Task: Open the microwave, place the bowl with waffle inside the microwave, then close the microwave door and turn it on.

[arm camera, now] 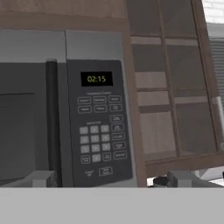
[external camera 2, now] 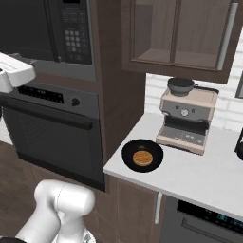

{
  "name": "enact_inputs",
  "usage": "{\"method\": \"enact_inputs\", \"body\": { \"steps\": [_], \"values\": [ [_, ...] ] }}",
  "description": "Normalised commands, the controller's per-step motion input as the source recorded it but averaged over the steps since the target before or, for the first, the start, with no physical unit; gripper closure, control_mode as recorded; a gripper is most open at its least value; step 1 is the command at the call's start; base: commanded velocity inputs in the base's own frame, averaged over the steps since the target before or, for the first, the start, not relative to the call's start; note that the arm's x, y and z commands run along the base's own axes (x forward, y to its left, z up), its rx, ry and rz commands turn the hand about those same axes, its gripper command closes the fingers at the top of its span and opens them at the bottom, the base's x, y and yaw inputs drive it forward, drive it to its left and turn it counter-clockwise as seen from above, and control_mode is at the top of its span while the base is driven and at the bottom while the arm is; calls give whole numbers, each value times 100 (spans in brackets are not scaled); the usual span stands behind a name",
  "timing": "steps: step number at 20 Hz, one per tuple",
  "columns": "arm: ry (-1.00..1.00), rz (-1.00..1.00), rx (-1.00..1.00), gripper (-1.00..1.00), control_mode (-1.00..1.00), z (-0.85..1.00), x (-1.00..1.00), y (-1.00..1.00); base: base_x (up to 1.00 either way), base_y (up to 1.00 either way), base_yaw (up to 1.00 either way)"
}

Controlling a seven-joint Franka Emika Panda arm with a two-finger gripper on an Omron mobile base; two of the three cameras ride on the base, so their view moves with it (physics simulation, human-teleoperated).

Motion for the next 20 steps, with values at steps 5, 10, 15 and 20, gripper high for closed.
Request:
{"method": "enact_inputs", "body": {
  "steps": [5,10,15,20],
  "values": [
    [12,0,-5,-100,-100,0,54,0,0,0,0],
    [2,8,-5,-100,-100,0,46,9,0,0,0],
    [-10,14,-3,-100,-100,-6,44,21,0,0,0],
    [-2,5,-1,-100,-100,-2,35,8,0,0,0]
  ]
}}
